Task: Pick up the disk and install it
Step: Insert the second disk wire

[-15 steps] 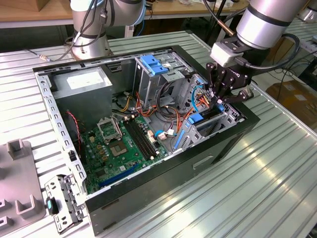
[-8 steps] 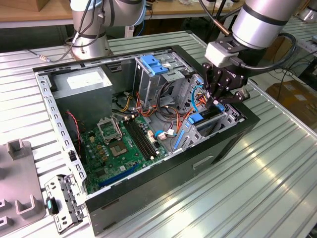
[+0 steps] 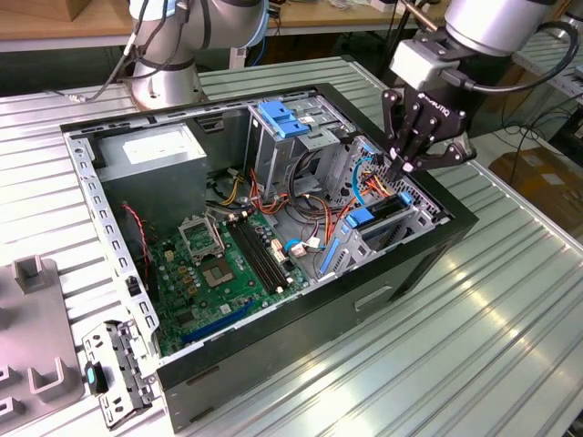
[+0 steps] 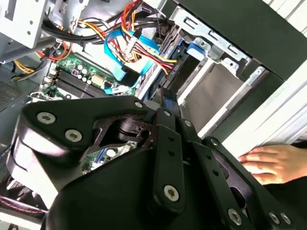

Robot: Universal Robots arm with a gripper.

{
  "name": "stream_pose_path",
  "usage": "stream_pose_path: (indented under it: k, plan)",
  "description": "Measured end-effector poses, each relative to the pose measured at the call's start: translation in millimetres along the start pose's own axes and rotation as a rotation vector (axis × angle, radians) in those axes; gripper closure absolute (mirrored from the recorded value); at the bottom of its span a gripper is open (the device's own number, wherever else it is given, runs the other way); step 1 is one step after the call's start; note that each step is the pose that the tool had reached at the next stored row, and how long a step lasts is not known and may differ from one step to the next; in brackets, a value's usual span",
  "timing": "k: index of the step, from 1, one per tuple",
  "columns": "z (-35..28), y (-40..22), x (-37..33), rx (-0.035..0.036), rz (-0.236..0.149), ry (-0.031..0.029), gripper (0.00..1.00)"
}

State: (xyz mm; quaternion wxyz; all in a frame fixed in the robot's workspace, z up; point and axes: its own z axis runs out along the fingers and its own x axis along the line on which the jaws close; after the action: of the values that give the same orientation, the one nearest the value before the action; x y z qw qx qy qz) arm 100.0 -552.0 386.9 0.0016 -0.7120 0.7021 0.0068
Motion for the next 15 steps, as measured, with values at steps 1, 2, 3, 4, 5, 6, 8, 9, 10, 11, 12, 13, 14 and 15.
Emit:
stream_pose_path:
  k: [1, 2, 3, 4, 5, 6, 8, 9, 10, 11, 12, 13, 14, 15]
  plan:
    - [-0.1, -0.1, -2.4, -0.0008, 0.000, 0.0034, 0.89]
    - [0.0, -0.2, -4.8, -0.0011, 0.000, 0.0049, 0.89]
    - [0.0, -0.3, -7.6, -0.0013, 0.000, 0.0059, 0.89]
    - [0.0, -0.3, -10.7, -0.0014, 0.000, 0.0065, 0.89]
    - [0.1, -0.3, -14.6, -0.0014, 0.000, 0.0069, 0.89]
    - [-0.9, -0.4, -18.8, -0.0015, 0.001, 0.0113, 0.89]
    - [-3.0, -0.4, -22.8, -0.0016, 0.001, 0.0189, 0.89]
    - [-4.3, -0.4, -24.9, -0.0016, 0.001, 0.0211, 0.89]
    - [-5.0, -0.4, -26.5, -0.0016, 0.001, 0.0226, 0.89]
    - [-5.9, -0.5, -29.0, -0.0016, 0.001, 0.0240, 0.89]
    - [-6.6, -0.5, -31.2, -0.0016, 0.001, 0.0259, 0.89]
    - [-7.6, -0.6, -33.3, -0.0017, 0.001, 0.0281, 0.89]
    - [-8.5, -0.6, -35.5, -0.0017, 0.001, 0.0312, 0.89]
    - [-9.3, -0.7, -38.1, -0.0018, 0.001, 0.0345, 0.89]
